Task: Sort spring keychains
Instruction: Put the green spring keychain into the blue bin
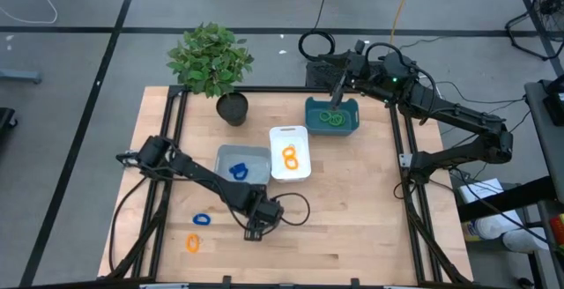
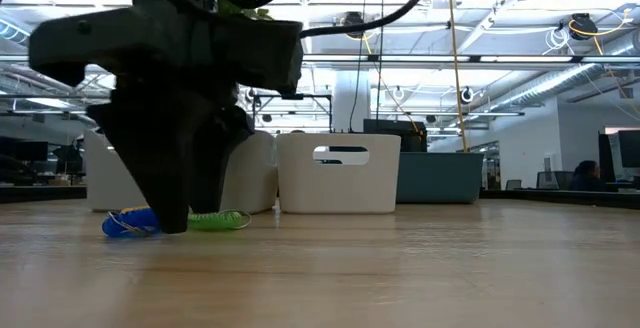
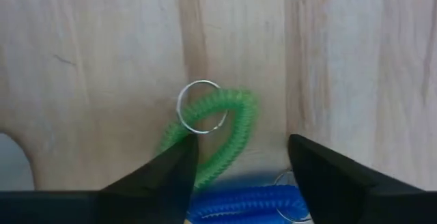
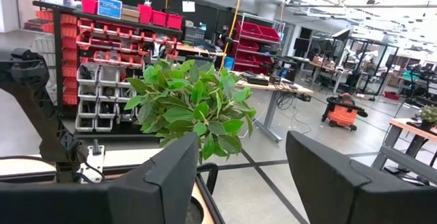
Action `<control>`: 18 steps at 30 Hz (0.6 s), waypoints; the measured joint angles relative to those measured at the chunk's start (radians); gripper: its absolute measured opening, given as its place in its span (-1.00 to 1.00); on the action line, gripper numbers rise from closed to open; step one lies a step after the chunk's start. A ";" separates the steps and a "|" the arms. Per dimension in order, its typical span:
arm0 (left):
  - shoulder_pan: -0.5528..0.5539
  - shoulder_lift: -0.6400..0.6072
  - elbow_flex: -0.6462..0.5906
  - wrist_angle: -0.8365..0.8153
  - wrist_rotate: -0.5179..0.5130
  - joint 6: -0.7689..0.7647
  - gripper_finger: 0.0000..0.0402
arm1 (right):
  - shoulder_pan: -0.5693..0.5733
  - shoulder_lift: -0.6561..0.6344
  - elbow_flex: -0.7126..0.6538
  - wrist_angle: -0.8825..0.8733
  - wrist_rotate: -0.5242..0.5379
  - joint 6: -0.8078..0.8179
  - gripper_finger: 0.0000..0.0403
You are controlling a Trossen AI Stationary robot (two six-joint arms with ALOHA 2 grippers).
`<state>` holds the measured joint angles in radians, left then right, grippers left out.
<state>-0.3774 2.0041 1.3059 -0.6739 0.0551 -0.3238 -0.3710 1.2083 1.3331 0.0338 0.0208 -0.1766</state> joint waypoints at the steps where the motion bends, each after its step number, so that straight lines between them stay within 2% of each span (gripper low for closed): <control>1: 0.002 0.000 -0.001 -0.001 -0.001 -0.005 0.09 | 0.000 0.000 0.000 0.000 0.000 -0.002 0.05; 10: 0.015 0.004 -0.003 -0.004 0.001 -0.026 -0.86 | 0.000 0.000 0.000 0.000 0.000 -0.019 0.05; 11: 0.015 0.005 -0.003 -0.004 0.003 -0.030 -0.91 | 0.000 0.000 0.000 0.000 0.000 -0.019 0.05; 18: 0.015 0.006 -0.004 -0.009 0.009 -0.073 -0.96 | 0.000 0.000 0.000 0.001 0.000 -0.022 0.05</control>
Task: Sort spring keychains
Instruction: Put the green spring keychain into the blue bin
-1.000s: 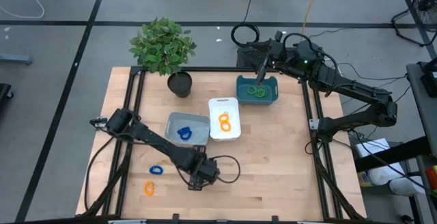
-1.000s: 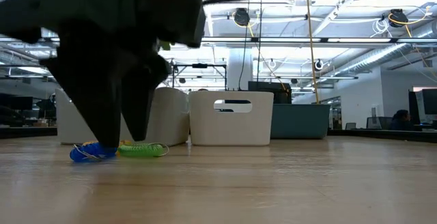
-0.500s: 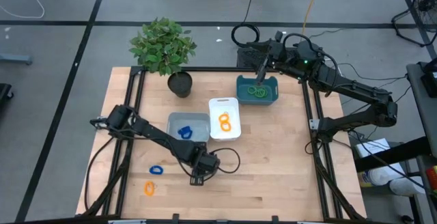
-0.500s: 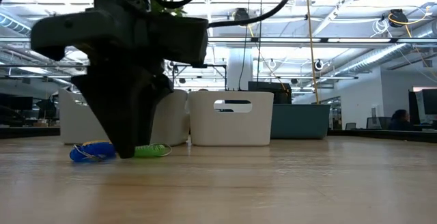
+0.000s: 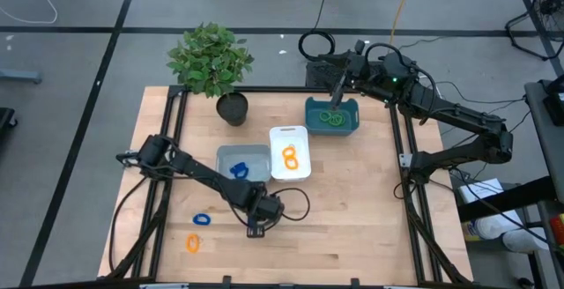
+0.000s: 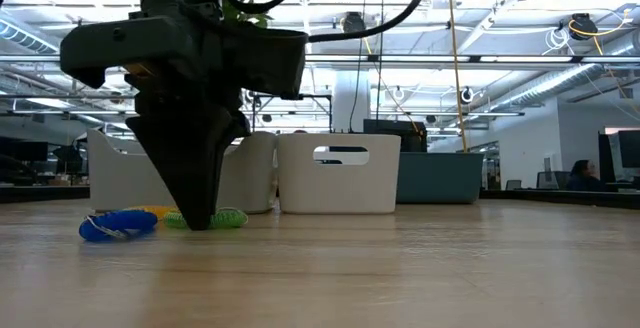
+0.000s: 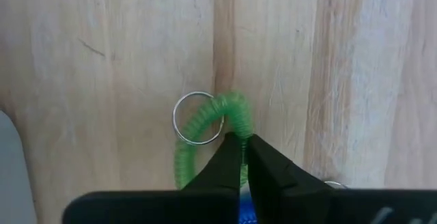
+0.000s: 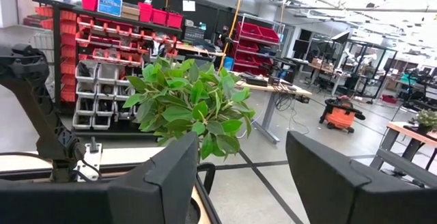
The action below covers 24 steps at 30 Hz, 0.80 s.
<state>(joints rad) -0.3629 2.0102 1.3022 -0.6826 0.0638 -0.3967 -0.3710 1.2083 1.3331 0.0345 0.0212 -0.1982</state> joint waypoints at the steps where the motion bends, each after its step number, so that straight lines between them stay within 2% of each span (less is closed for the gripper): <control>1: -0.003 0.000 0.001 -0.003 -0.011 -0.007 -0.96 | 0.000 0.000 0.000 0.000 0.000 -0.001 0.05; 6: -0.030 -0.017 0.030 -0.075 -0.091 -0.024 -0.96 | 0.000 0.000 0.000 0.000 0.001 -0.005 0.05; 9: -0.047 -0.043 0.044 -0.100 -0.103 -0.022 -0.96 | 0.000 0.000 0.000 0.000 0.001 -0.005 0.05; 17: -0.093 -0.130 0.050 -0.086 -0.147 -0.004 -0.97 | 0.024 0.000 0.000 -0.014 0.000 0.029 0.05; 24: -0.118 -0.239 0.051 -0.082 -0.258 0.032 -0.97 | 0.087 0.000 0.000 -0.083 0.001 0.026 0.05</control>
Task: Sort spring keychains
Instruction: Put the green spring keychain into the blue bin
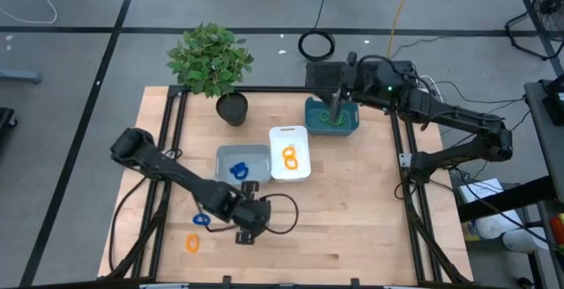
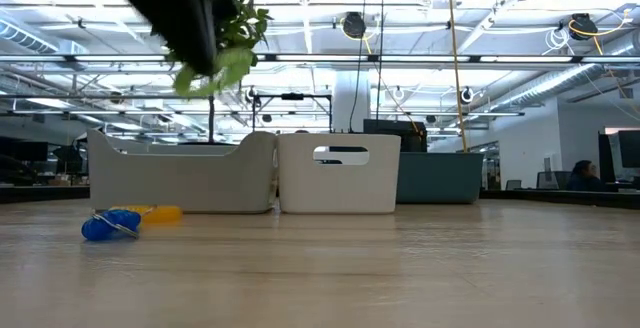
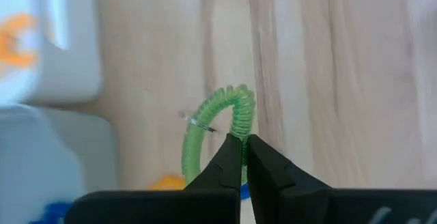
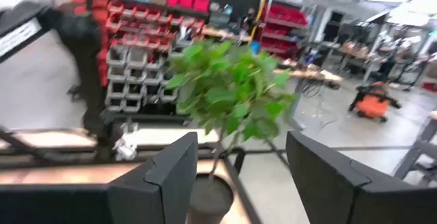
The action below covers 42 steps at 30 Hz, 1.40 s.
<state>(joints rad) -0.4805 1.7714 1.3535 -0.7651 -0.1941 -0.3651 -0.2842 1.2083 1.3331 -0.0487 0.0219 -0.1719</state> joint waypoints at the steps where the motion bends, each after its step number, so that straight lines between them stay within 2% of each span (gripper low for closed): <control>1: 0.000 -0.019 0.001 0.001 -0.019 0.007 -0.97 | 0.010 0.000 0.000 -0.014 0.000 0.000 0.05; 14: 0.002 -0.232 -0.001 0.061 -0.264 0.117 -0.97 | 0.143 0.000 0.000 -0.129 0.000 0.003 0.05; 24: 0.072 -0.409 -0.079 0.280 -0.285 0.284 -0.97 | 0.221 0.000 -0.018 -0.106 -0.001 0.029 0.05; 28: 0.109 -0.455 -0.106 0.352 -0.252 0.342 -0.97 | 0.250 0.000 -0.096 -0.002 -0.002 0.029 0.05; 32: 0.143 -0.476 -0.137 0.421 -0.191 0.396 -0.97 | 0.277 0.000 -0.224 0.203 -0.007 0.014 0.05; 37: 0.184 -0.478 -0.189 0.528 -0.086 0.448 -0.97 | 0.294 0.000 -0.402 0.491 -0.113 -0.030 0.05; 42: 0.224 -0.479 -0.248 0.632 0.011 0.463 -0.97 | 0.294 0.000 -0.534 0.646 -0.179 -0.028 0.05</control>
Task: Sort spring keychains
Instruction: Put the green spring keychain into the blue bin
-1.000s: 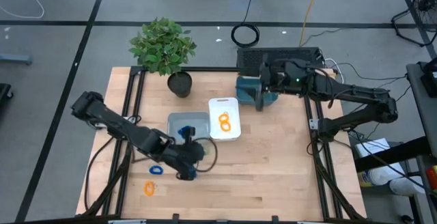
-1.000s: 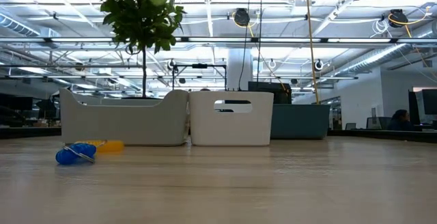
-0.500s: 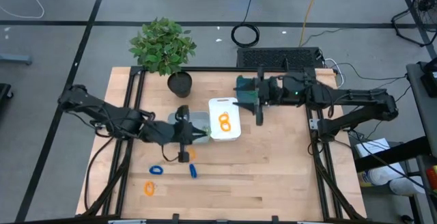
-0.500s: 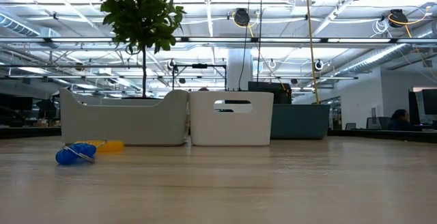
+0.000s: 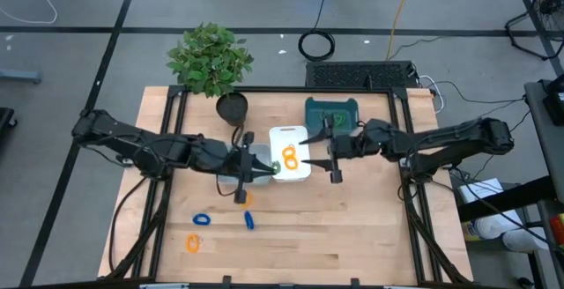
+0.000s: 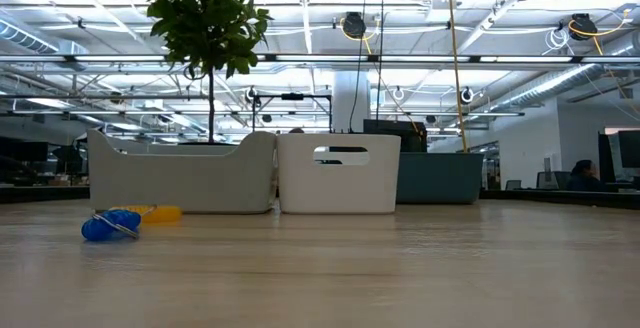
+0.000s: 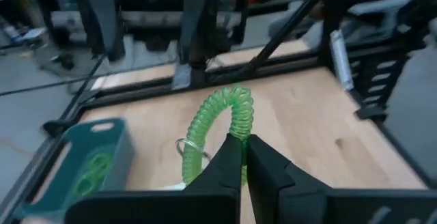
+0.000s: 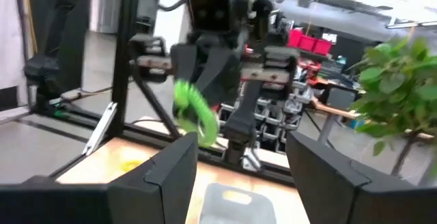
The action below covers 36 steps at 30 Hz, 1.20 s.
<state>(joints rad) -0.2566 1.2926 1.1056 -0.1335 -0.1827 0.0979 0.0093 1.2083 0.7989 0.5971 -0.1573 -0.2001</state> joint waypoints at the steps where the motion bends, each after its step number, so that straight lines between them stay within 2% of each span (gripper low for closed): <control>1: 0.007 0.001 -0.016 0.038 0.026 0.006 -0.97 | 0.000 0.000 -0.018 0.015 -0.004 0.000 0.05; 4: 0.025 0.001 -0.052 0.123 0.093 0.016 -0.97 | 0.006 0.025 -0.049 0.064 0.000 -0.004 0.05; 13: 0.066 0.001 -0.118 0.282 0.168 0.025 -0.97 | 0.053 0.108 -0.053 0.182 0.017 -0.029 0.05; 27: 0.087 0.025 -0.120 0.291 0.203 0.020 -0.97 | 0.084 0.238 0.082 0.198 0.027 -0.083 0.03; 31: 0.087 0.024 -0.120 0.288 0.202 0.015 -0.97 | 0.105 0.258 0.106 0.190 0.030 -0.112 -0.08; 36: 0.087 0.024 -0.119 0.288 0.201 0.004 -0.97 | 0.125 0.260 0.114 0.185 0.030 -0.134 -0.40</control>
<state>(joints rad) -0.1696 1.3170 0.9863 0.1545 0.0185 0.1022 0.1343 1.4681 0.9127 0.7822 -0.1268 -0.3339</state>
